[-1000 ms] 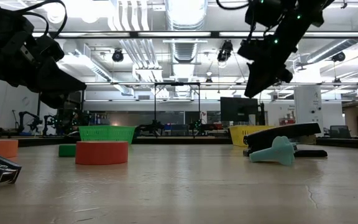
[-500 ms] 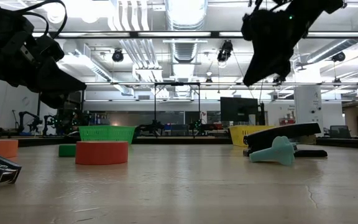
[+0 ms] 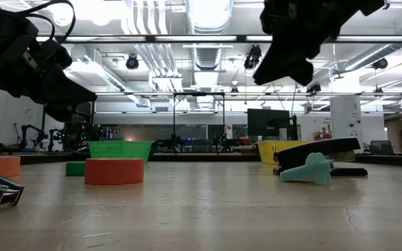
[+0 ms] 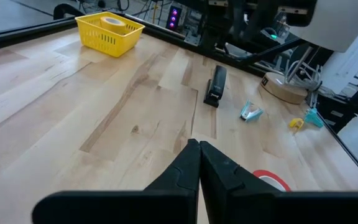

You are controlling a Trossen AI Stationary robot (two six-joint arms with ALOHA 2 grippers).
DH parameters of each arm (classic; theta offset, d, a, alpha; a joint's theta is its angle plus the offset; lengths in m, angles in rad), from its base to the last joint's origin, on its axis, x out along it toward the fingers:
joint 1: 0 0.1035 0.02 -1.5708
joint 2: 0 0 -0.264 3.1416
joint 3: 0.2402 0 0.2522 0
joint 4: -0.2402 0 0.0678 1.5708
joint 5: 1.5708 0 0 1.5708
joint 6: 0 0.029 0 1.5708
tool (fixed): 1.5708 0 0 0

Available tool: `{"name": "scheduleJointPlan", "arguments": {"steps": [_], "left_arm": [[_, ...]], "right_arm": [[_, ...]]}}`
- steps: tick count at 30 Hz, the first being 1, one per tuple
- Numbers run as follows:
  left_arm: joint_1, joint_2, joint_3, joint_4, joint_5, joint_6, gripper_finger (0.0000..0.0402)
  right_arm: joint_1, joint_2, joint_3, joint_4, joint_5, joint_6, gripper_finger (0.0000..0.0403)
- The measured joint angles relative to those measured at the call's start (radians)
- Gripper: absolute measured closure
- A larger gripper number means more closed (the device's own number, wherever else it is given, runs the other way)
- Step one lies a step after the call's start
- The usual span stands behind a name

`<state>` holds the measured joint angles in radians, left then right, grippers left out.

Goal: Pick and place Stapler, Stapler remover, tape
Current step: Put the bottom blue staple remover into the orange bin

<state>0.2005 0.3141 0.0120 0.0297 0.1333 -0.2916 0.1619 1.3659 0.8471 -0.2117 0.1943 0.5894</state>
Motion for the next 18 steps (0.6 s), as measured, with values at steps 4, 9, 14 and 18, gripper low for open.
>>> {"name": "scheduleJointPlan", "arguments": {"steps": [4,9,14,18], "left_arm": [[0.000,0.002,0.000,0.000,0.000,0.000,0.0390],[0.000,0.002,0.000,0.000,0.000,0.000,0.0390],[0.000,0.002,0.000,0.000,0.000,0.000,0.0390],[0.000,0.002,0.000,0.000,0.000,0.000,0.0390]], "right_arm": [[0.006,0.069,0.000,0.109,-0.023,0.002,0.0351],[0.010,0.134,0.000,0.213,-0.082,-0.038,0.0351],[0.011,0.159,0.000,0.249,-0.102,-0.039,0.0351],[0.011,0.157,0.000,0.241,-0.144,-0.039,0.0351]]}}
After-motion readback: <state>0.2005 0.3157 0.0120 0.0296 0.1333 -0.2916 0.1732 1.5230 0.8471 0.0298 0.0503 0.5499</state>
